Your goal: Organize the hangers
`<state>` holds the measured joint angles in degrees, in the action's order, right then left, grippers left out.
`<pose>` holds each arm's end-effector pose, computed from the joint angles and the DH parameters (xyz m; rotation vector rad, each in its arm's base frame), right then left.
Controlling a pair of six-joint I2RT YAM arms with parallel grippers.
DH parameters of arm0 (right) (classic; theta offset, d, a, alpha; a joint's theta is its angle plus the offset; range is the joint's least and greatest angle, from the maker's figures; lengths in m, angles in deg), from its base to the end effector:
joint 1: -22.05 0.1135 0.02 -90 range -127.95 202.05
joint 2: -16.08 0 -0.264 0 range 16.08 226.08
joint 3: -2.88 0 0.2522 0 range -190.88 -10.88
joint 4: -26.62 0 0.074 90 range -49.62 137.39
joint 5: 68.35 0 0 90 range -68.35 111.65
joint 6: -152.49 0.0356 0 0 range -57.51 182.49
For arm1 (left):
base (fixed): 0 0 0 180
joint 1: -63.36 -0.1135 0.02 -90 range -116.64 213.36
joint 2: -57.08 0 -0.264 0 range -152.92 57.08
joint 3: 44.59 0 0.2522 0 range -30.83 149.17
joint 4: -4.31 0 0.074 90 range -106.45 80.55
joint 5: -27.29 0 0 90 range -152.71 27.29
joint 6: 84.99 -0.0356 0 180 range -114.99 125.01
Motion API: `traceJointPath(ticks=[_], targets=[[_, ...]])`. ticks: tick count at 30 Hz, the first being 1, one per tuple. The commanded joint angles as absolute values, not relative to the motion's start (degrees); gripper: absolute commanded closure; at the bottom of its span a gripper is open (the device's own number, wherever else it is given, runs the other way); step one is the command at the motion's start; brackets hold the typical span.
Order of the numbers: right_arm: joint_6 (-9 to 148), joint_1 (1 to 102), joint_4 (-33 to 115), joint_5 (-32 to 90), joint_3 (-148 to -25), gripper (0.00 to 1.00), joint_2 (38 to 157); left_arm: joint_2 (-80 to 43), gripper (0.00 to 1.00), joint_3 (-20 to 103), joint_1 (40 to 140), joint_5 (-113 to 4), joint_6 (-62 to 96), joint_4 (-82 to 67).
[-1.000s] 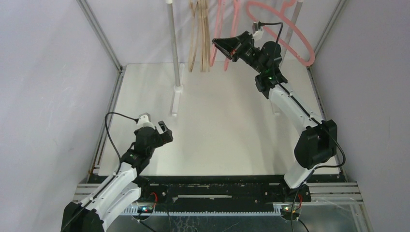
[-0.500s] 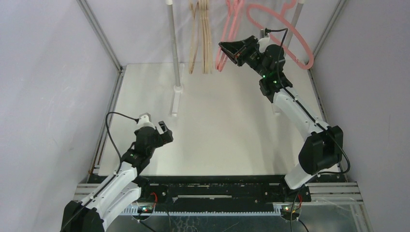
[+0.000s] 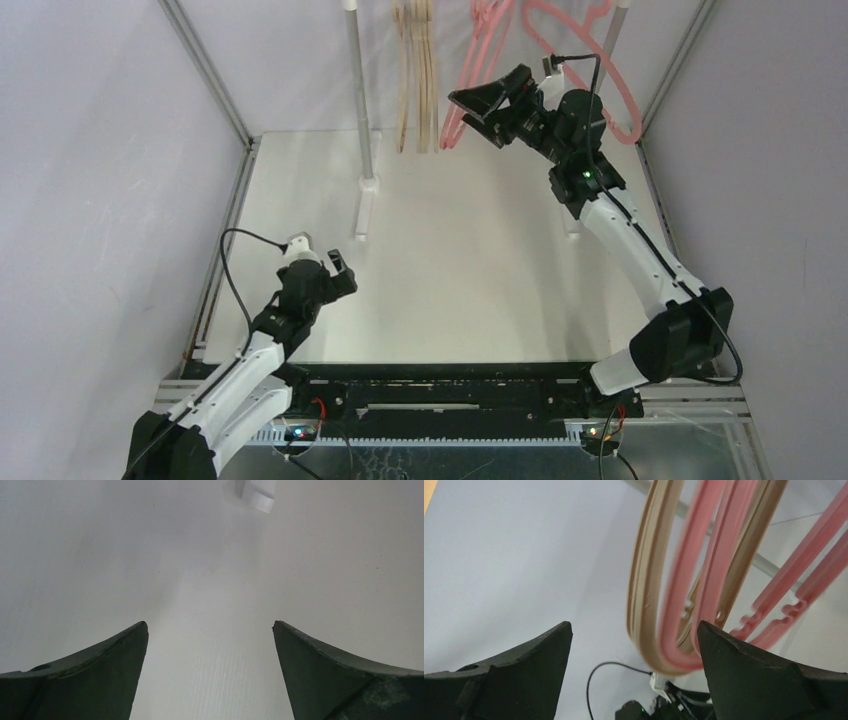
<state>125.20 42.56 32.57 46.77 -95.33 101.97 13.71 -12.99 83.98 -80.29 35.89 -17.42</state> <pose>0.3254 0.1379 0.4424 0.2056 1.6472 1.4640 0.1582 -0.0480 0.1838 -0.3657 2.0998 -0.2000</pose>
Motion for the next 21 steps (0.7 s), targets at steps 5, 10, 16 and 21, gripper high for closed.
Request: traceJointPath(ticks=[5,10,16,21], targets=[[100.6,49.5,53.0,39.1,-95.3,0.0,88.7,11.1,0.0,-8.4,84.2,-81.4,34.7,-17.8],[91.0,51.0,58.4,30.5,-82.2,0.0,77.4,11.6,0.0,-7.7,84.2,-82.2,33.9,-19.1],[82.7,51.2,63.0,20.4,-65.9,0.0,66.7,9.9,0.01,-6.7,84.3,-82.9,32.3,-19.3],[78.1,50.3,60.9,15.7,-57.2,0.0,62.0,6.2,0.01,-6.0,84.2,-82.6,30.9,-17.8]])
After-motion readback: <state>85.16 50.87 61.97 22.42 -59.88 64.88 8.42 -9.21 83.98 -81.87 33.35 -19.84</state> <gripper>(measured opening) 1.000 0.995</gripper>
